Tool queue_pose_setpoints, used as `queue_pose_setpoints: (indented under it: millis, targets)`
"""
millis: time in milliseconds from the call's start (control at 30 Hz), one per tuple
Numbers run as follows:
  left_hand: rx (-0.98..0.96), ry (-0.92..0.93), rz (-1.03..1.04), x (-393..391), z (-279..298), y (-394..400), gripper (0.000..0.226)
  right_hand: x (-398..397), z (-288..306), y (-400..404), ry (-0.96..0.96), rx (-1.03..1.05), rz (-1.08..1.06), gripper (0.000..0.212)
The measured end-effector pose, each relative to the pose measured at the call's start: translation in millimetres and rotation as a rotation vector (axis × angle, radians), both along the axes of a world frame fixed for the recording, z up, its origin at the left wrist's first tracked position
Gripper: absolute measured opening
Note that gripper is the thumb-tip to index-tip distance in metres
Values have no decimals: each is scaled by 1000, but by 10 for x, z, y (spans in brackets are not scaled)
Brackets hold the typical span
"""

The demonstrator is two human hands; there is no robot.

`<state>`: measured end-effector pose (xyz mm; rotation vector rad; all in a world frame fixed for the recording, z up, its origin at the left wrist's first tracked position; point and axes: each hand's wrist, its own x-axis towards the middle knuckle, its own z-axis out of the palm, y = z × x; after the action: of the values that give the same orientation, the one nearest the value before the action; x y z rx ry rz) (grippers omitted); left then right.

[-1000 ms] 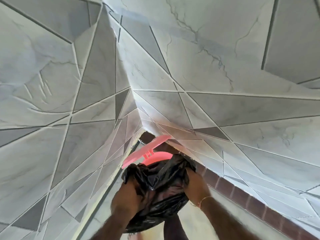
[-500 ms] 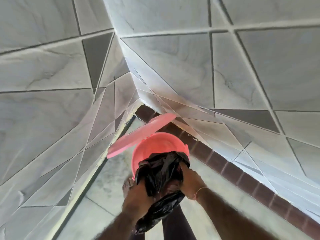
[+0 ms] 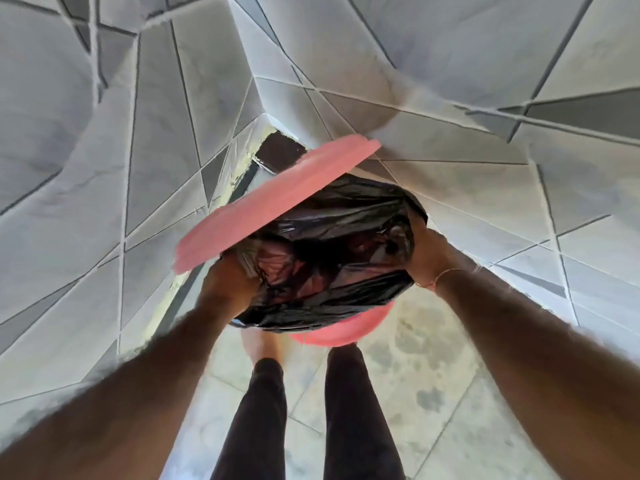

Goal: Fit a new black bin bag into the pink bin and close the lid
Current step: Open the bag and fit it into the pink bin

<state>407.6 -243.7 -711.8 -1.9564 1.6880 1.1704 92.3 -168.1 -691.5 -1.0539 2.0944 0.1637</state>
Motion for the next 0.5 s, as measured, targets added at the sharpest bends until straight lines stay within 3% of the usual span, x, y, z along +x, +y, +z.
queue_pose_setpoints:
  millis: [133, 267, 500]
  targets:
    - [-34, 0, -41, -42, -164, -109, 42, -100, -194, -118, 78, 65, 137, 84]
    - [9, 78, 16, -28, -234, -152, 47, -213, -353, -14, 93, 139, 222, 84]
    - [184, 32, 47, 207, -164, 276, 61, -244, -456, 548, 63, 110, 120, 72]
